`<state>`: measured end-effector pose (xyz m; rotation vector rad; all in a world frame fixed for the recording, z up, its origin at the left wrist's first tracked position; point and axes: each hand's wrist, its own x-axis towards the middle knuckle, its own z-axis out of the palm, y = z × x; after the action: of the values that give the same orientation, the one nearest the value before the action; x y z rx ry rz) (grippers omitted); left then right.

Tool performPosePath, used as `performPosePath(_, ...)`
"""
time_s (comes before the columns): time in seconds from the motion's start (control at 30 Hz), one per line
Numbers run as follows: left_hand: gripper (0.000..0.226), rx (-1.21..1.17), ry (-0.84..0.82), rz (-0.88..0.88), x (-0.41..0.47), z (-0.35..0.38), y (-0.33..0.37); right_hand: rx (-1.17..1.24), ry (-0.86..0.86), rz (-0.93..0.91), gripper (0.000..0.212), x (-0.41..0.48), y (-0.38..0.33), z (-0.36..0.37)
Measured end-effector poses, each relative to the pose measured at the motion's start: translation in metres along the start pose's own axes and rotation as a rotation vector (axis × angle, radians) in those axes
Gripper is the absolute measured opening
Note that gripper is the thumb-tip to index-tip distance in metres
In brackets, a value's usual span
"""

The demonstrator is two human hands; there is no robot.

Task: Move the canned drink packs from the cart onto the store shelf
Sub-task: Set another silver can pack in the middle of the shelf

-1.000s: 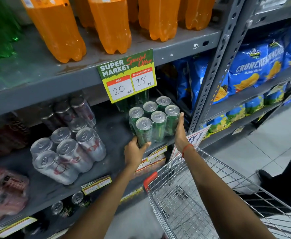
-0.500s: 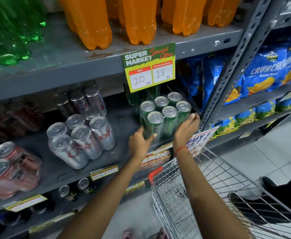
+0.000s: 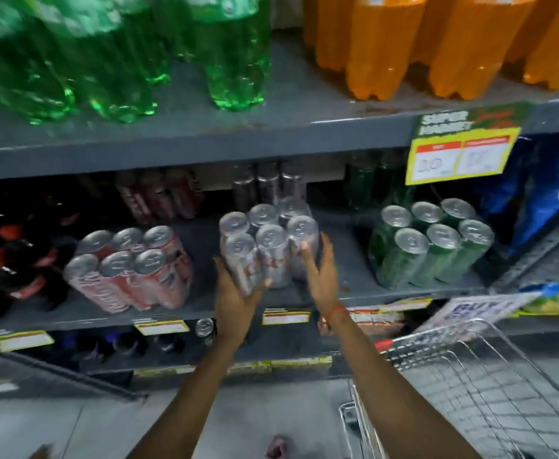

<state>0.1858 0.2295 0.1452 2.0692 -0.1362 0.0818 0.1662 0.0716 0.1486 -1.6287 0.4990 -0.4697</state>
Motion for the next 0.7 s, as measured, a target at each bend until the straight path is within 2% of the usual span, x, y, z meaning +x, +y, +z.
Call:
performPosePath(0.1,0.064,-0.057,-0.053,-0.046,0.005,0.001,-0.016,-0.035,-0.059,0.056,0.035,0.003,0.014,0.0)
performPosePath(0.17,0.054,-0.085,-0.039,-0.05,0.01,0.001,-0.015,-0.058,-0.059,0.078,0.028,0.003,0.014,0.001)
performPosePath(0.3,0.054,-0.076,-0.053,-0.026,0.013,-0.001,-0.02,-0.042,-0.023,0.072,0.046,-0.006,0.014,0.0)
performPosePath(0.4,0.053,-0.053,-0.085,-0.013,0.012,-0.003,-0.025,-0.004,0.016,0.047,0.039,-0.017,0.018,-0.001)
performPosePath(0.53,0.052,-0.052,-0.131,0.008,0.012,-0.008,-0.021,0.016,0.06,0.024,0.058,-0.026,0.021,0.0)
performPosePath(0.7,0.055,-0.072,-0.158,0.021,0.013,-0.013,-0.022,0.044,0.064,0.031,0.063,-0.031,0.017,0.001)
